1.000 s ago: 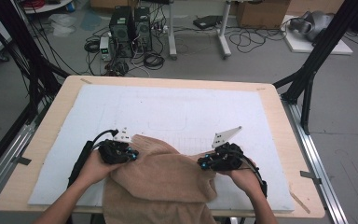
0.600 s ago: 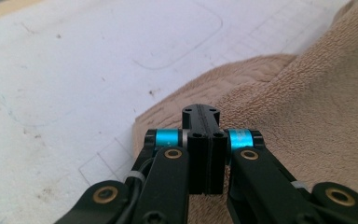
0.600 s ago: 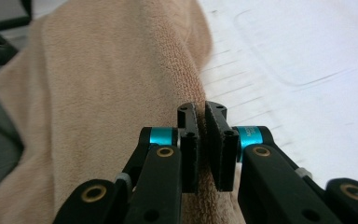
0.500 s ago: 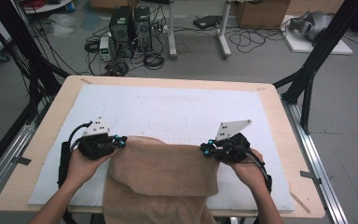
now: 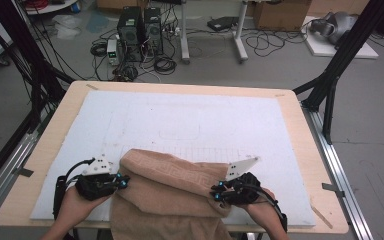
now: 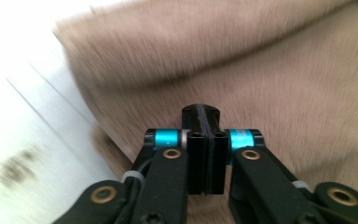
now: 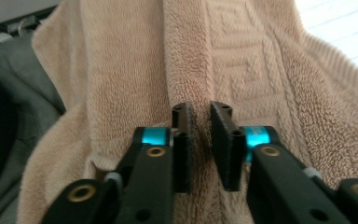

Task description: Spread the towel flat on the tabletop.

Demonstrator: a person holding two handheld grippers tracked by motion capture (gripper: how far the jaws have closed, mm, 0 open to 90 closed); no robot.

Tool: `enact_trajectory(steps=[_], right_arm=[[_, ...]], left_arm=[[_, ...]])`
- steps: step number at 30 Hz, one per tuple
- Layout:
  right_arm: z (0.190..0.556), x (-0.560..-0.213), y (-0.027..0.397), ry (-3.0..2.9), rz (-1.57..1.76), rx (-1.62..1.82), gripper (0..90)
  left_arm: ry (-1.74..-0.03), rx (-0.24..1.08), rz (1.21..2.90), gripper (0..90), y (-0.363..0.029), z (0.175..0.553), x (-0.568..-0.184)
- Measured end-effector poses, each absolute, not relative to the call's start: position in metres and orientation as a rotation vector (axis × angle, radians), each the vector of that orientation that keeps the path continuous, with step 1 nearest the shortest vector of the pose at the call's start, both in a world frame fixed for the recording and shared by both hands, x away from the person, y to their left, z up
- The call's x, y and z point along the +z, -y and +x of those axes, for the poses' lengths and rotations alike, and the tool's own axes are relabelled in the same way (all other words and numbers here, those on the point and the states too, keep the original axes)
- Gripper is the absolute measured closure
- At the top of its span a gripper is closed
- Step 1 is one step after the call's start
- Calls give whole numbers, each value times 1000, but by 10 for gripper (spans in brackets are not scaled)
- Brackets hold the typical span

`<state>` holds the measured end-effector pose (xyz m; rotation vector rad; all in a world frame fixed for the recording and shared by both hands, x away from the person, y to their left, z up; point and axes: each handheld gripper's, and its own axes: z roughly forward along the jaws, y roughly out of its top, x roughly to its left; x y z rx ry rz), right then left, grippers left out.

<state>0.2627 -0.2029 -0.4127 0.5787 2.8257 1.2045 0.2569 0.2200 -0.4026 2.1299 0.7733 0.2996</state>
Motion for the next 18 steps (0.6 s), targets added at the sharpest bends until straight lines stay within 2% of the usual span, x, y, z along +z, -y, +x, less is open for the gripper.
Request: enact_trajectory(steps=[2, 7, 9, 11, 14, 16, 18], right_arm=[[265, -401, 205, -2793, 560, 1228, 701], [284, -378, 216, -2697, 642, 1243, 625], [294, -380, 219, -2691, 694, 1209, 575], [305, -391, 219, -2706, 773, 1172, 483], [310, -411, 218, -2733, 827, 1141, 483], [308, -425, 215, -2752, 848, 1131, 522], [305, -435, 214, -2730, 835, 1157, 623]], left_arm=[[-748, 316, 2096, 758, -216, 266, -387], [-728, 379, 2072, 596, -202, 297, -367], [-741, 370, 2085, 541, -197, 310, -371], [-776, 404, 2151, 476, -191, 319, -381], [-846, 398, 2250, 375, -186, 331, -401], [-872, 318, 2259, 400, -188, 333, -415], [-871, 253, 2285, 552, -189, 332, -426]])
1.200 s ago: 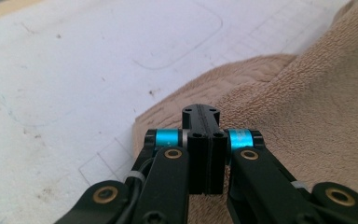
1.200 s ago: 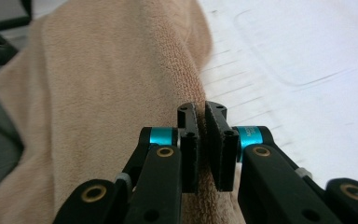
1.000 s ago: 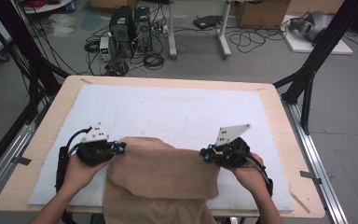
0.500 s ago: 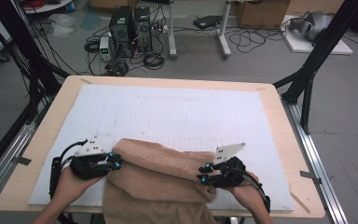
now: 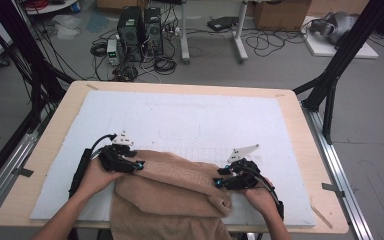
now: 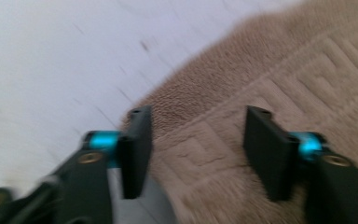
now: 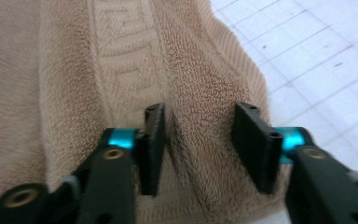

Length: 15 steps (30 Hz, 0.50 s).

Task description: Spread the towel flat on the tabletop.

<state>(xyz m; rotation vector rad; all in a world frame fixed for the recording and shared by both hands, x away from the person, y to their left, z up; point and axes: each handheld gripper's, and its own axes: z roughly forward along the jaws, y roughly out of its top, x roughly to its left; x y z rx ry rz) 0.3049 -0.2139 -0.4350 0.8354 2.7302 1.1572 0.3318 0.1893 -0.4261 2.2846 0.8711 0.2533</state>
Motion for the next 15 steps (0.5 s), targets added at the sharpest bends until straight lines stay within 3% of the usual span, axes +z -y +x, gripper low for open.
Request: enact_trajectory(steps=[2, 4, 15], right_arm=[[304, -434, 216, -2736, 821, 1172, 741], [304, -429, 214, -2747, 776, 1146, 784], [314, -373, 209, -2695, 635, 1130, 802]], left_arm=[[-849, 246, 2279, 740, -192, 327, -431], [-844, 241, 2260, 823, -194, 325, -428], [-816, 372, 2134, 847, -200, 319, -386]])
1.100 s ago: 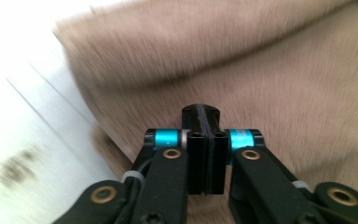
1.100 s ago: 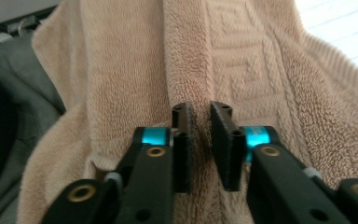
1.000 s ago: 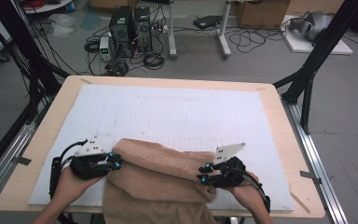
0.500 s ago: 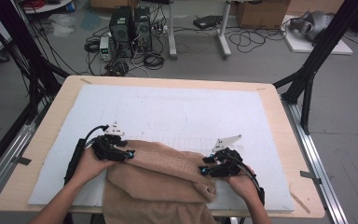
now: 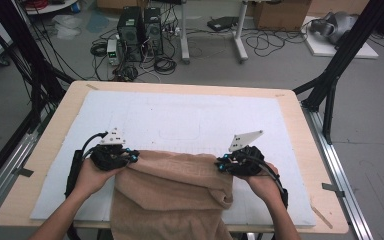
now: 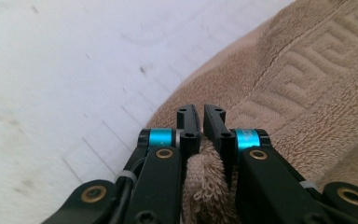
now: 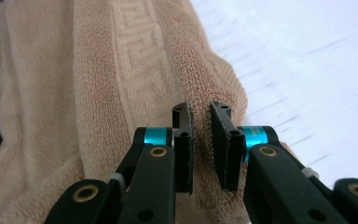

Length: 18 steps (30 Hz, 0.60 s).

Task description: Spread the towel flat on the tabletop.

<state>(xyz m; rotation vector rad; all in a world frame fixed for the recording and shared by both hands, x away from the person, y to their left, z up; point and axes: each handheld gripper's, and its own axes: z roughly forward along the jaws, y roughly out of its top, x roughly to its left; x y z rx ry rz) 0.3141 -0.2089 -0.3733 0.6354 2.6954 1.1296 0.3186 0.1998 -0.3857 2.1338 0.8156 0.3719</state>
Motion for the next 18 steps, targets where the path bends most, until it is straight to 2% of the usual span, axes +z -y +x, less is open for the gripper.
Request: enact_trajectory(steps=[3, 5, 10, 14, 15, 18], right_arm=[[318, -362, 211, -2645, 651, 1156, 798], [321, -363, 211, -2644, 671, 1166, 791], [321, -400, 208, -2925, 702, 1057, 651], [319, -397, 224, -2789, 793, 1228, 622], [320, -395, 227, -2746, 817, 1239, 620], [324, -393, 235, -2671, 894, 1240, 608]], left_arm=[[-807, 405, 2082, 847, -203, 316, -373], [-801, 378, 2134, 847, -202, 314, -378], [-780, 263, 2267, 845, -198, 299, -414], [-810, 229, 2205, 836, -208, 292, -421], [-811, 222, 2199, 825, -210, 293, -418], [-809, 231, 2150, 710, -215, 299, -406]])
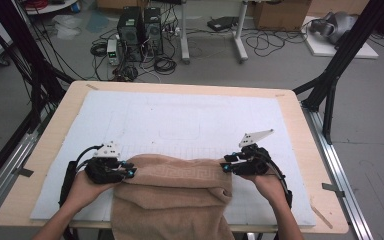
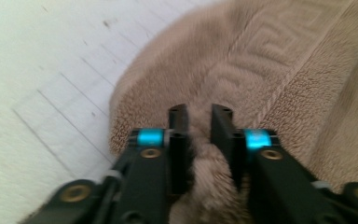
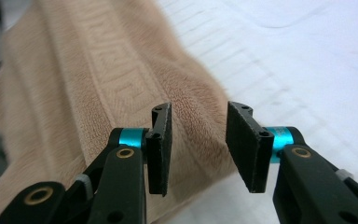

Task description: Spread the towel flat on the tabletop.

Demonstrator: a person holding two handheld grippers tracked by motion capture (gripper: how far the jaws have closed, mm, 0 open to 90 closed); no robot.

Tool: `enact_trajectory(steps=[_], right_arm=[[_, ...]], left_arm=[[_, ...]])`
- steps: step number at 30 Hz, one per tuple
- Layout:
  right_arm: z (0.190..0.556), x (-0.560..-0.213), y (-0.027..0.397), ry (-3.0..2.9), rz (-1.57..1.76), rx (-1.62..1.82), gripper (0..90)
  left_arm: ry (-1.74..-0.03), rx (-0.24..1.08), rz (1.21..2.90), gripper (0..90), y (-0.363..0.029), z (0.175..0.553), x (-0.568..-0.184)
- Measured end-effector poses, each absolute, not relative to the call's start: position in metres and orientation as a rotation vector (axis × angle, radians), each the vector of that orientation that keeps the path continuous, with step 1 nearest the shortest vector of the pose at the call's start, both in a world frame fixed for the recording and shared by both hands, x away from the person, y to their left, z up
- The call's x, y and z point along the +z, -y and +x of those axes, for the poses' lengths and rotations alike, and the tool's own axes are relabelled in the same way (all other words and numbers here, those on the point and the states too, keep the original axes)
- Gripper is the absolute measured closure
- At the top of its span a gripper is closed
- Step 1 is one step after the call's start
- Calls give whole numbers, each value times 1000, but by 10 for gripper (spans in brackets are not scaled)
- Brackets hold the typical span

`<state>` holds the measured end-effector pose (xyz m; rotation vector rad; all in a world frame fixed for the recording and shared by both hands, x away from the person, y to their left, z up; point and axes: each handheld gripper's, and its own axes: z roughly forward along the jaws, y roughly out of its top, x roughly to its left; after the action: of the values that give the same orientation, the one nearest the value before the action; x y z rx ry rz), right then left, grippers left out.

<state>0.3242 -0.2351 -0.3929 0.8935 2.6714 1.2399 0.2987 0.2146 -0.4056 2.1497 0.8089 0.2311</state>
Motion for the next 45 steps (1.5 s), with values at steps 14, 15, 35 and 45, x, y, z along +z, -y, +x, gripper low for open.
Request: enact_trajectory(steps=[14, 15, 35, 45], right_arm=[[336, -429, 231, -2761, 1007, 1161, 649], [335, -429, 230, -2763, 978, 1165, 728], [331, -362, 232, -2519, 795, 1172, 798], [361, -361, 239, -2599, 816, 1159, 845]], left_arm=[[-962, 225, 2271, 582, -203, 342, -429], [-944, 232, 2275, 688, -202, 340, -429], [-925, 503, 1999, 810, -215, 333, -375], [-971, 491, 2014, 818, -204, 373, -369]])
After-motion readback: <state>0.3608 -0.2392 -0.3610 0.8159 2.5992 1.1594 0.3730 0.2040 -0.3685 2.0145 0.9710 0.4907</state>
